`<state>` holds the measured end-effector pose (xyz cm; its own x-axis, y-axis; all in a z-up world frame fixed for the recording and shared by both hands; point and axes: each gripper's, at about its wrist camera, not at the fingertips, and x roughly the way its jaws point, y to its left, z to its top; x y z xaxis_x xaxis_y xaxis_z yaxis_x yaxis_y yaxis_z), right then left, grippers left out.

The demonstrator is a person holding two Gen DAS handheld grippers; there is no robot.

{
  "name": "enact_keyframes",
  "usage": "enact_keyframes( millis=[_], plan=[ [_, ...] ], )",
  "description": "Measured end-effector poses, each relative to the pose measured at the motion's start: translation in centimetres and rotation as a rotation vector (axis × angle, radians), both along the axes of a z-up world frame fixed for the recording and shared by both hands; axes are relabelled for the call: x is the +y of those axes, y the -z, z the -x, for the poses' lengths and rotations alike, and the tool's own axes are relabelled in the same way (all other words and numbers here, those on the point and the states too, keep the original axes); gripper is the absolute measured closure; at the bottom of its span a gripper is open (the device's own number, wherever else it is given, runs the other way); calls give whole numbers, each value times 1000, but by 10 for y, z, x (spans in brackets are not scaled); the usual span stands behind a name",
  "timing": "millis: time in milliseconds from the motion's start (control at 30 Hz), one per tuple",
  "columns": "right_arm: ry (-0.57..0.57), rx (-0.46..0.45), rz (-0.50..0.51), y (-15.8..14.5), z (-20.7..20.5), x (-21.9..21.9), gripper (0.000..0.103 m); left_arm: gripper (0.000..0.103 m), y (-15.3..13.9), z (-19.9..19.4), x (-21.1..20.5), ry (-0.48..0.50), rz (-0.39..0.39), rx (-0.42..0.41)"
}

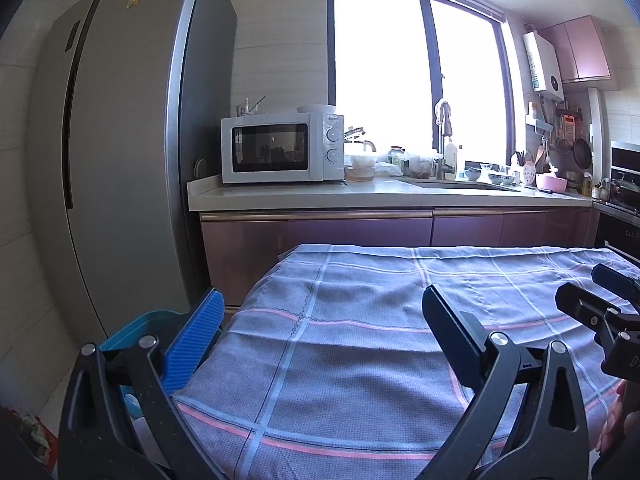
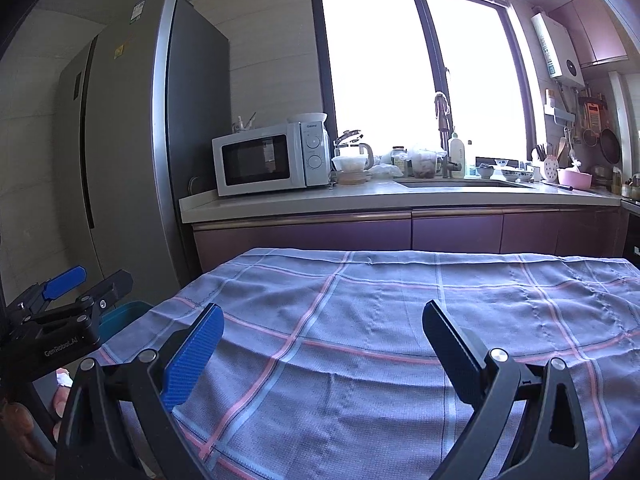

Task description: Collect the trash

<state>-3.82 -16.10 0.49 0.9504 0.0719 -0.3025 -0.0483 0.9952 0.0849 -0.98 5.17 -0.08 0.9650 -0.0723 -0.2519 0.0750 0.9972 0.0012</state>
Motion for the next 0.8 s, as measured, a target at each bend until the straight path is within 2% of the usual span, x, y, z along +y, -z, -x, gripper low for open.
enact_keyframes(
  millis=[800],
  plan=[
    [21,-11,10,-5,2,-7,7,6,-3,3,-3,-5,-7,-32]
  ],
)
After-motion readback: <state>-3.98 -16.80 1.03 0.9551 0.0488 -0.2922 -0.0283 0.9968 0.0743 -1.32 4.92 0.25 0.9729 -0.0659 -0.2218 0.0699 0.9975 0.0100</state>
